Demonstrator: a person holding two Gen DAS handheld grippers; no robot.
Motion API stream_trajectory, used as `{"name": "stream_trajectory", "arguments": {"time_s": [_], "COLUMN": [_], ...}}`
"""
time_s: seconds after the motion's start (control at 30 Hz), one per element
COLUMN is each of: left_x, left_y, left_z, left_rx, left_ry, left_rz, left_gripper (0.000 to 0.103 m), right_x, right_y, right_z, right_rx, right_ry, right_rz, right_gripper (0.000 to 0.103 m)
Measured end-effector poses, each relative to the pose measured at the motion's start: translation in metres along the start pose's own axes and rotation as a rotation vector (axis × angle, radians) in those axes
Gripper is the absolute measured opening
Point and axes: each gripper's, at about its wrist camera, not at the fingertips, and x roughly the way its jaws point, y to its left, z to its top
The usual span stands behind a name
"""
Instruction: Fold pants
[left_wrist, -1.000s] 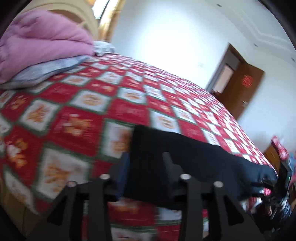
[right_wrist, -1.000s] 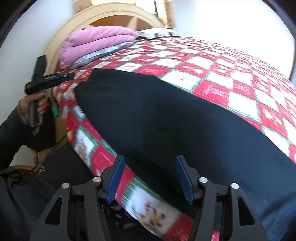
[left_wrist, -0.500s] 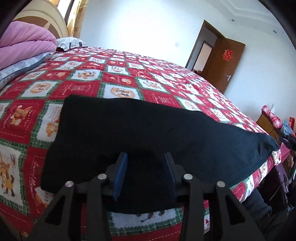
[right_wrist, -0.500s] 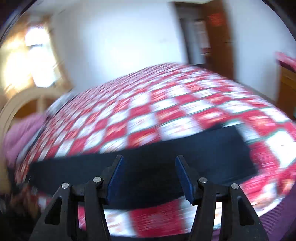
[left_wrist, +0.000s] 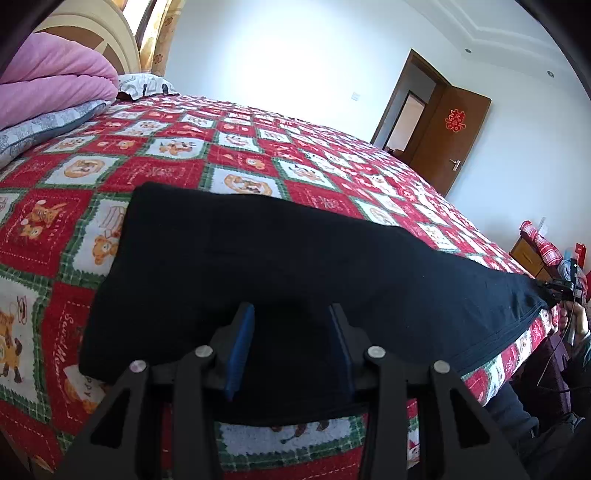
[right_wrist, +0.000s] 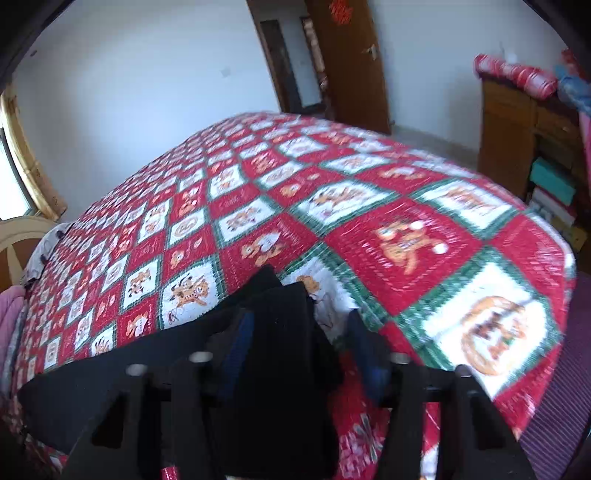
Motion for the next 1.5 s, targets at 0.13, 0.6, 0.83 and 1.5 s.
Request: {"name": "stream_trajectory", "arguments": {"time_s": [0.13,0.6,0.83,1.5], "left_x": [0.000,-0.001,-0.001,-0.003], "left_y": [0.002,0.002,-0.004,-0.002], "left_z": [-0.001,-0.003,-0.003,-0.004], "left_rx": [-0.001,0.002,0.019,0.029], "left_ry": [-0.004,-0.016,-0.023,-0.028], "left_rz": [-0.009,-0.029,-0.022,-0.028], "left_gripper": [0.044,0.048,0.056,0.058], "right_x": [-0.003,0.008,-0.063,0.004], "right_y": [0.010,0.000,0.061,0.119], "right_z": [0.009,0.021,-0.047,-0.112], "right_rx": [-0.064,-0.014,-0.054,0.045], "right_ry": [-0.042,-0.084,0.000,0.211], "right_rz": [0.001,-0.086,0.256,0.392], "right_gripper": [0.004,0.004,0.064,0.011]}}
